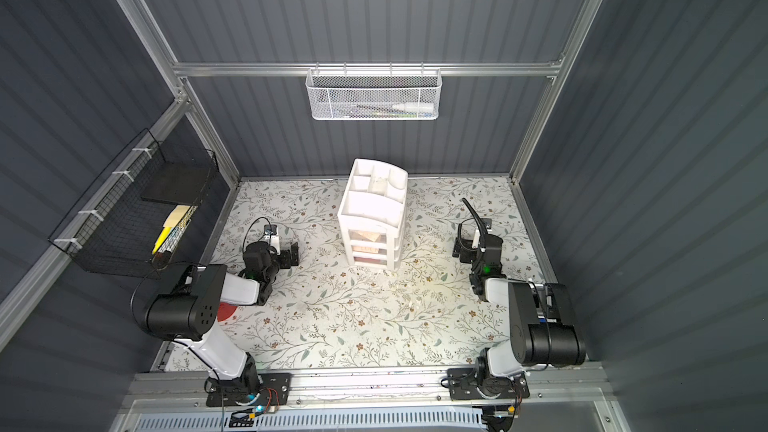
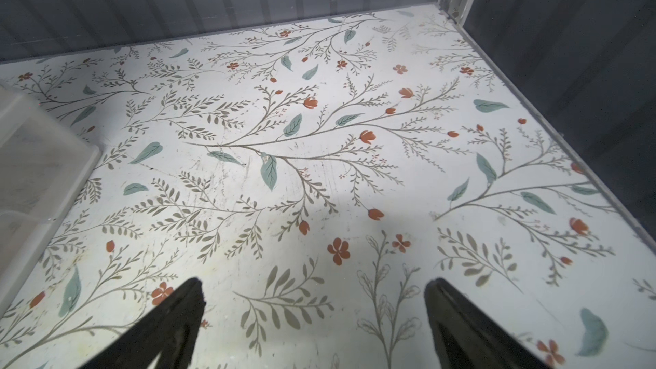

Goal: Take the postcards out of the drawer
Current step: Move the storage box to the center of the board.

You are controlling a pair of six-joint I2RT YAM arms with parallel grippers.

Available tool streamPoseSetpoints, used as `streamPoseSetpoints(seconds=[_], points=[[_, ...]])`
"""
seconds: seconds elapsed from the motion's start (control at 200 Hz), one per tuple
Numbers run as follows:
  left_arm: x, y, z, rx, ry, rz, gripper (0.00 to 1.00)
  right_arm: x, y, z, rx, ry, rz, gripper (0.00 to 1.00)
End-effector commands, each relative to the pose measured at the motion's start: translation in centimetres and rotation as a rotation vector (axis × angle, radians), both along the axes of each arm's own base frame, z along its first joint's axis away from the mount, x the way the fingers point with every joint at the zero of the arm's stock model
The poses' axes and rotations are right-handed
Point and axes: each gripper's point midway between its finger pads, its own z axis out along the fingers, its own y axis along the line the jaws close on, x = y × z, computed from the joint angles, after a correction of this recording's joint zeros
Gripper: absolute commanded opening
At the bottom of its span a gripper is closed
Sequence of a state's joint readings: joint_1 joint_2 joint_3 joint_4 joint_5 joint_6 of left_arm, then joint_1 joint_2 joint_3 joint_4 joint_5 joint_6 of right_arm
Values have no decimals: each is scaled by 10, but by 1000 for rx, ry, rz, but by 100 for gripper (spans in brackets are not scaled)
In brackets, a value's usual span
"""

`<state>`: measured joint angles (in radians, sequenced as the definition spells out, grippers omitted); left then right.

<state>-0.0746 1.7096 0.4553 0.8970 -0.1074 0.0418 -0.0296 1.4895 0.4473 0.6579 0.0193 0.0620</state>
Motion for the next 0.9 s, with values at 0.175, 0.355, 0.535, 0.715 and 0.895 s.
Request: streamPoseSetpoints(seconds=[0.175, 0.355, 0.535, 0.715, 0.895], points=[[6, 6, 4, 1, -5, 21, 100, 6, 14, 7, -1, 0, 80, 99], [6, 6, 5, 1, -7, 21, 100, 4, 25, 7, 1, -10, 149, 99], [-7, -22, 11, -2, -65, -161, 100, -1, 38, 9, -2, -32, 240, 99], [7, 10, 4, -3, -2, 49, 100, 4, 6, 6, -2, 2, 27, 99], [6, 11, 4, -2, -2, 53, 100, 3, 28, 7, 1, -11, 170, 99]])
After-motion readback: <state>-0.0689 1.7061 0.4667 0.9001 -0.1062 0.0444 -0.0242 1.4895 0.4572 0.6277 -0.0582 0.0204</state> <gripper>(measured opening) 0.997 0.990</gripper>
